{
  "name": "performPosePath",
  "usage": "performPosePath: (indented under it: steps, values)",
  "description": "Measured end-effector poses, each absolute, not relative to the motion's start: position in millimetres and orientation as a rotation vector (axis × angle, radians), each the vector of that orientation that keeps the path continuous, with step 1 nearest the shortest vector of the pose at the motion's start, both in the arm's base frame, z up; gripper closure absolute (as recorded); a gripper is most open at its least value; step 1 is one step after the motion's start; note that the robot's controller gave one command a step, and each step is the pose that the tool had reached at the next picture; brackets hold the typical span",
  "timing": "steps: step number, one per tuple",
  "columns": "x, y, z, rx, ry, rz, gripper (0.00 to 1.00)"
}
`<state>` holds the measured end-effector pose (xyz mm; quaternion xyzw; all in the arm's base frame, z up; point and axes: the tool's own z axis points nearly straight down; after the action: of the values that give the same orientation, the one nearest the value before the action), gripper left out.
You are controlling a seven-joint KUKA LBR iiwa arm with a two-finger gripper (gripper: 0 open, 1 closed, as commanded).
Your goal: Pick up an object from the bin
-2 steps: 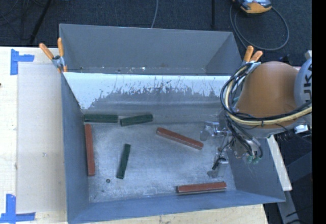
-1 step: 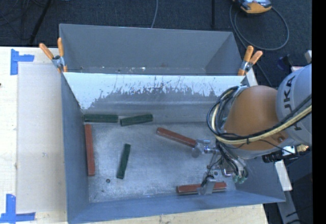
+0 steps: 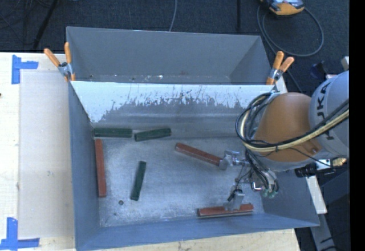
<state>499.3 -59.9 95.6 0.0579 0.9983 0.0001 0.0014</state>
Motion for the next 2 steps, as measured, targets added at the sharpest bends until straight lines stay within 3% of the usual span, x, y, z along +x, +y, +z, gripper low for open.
performPosePath:
  steps: [1,2]
  values:
    - [505.7,-72.5,76.4,0.174,3.139,-0.001,0.00]
    - [520.1,-91.3,113.1,-0.287,3.131,0.002,0.00]
